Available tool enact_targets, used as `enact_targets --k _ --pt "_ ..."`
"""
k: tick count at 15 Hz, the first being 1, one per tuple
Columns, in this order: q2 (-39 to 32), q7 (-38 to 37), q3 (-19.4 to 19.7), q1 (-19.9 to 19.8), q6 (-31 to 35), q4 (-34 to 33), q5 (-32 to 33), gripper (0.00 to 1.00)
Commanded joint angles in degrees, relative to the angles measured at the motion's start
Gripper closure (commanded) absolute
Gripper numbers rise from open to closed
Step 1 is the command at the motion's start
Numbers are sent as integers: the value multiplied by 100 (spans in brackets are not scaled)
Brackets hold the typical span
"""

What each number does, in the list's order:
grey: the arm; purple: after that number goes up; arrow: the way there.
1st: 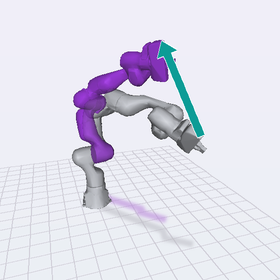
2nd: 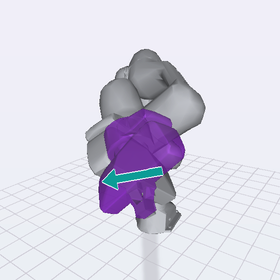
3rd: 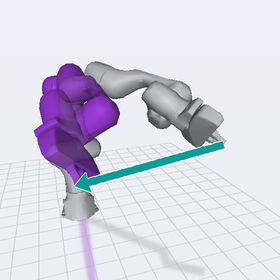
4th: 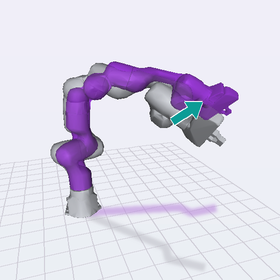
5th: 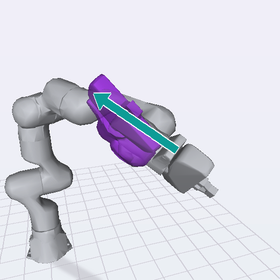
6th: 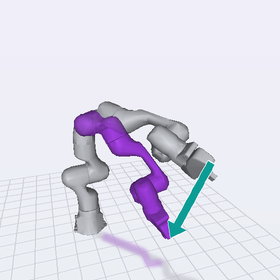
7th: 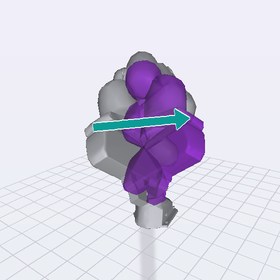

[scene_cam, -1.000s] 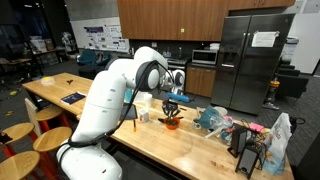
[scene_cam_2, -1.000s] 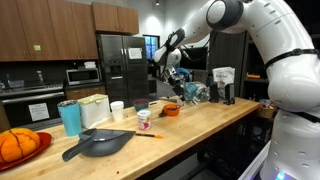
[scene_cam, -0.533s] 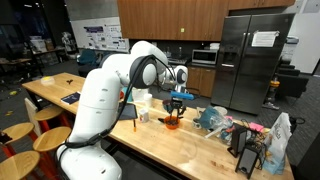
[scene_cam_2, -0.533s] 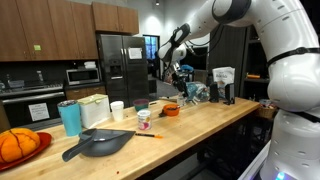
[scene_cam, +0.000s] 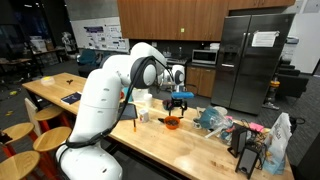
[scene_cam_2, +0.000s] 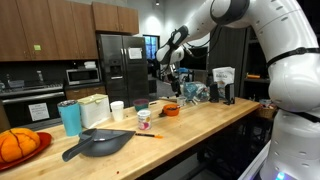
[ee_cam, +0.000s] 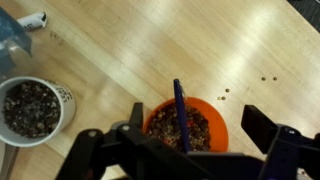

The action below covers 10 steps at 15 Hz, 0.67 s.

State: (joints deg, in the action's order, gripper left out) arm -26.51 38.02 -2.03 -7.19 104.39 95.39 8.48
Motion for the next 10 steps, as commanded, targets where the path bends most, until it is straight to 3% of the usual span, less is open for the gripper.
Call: enact_targets --k 1,10 --pt "-103 216 -19 96 252 38 107 0" --pt "114 297 36 79 2 368 76 0"
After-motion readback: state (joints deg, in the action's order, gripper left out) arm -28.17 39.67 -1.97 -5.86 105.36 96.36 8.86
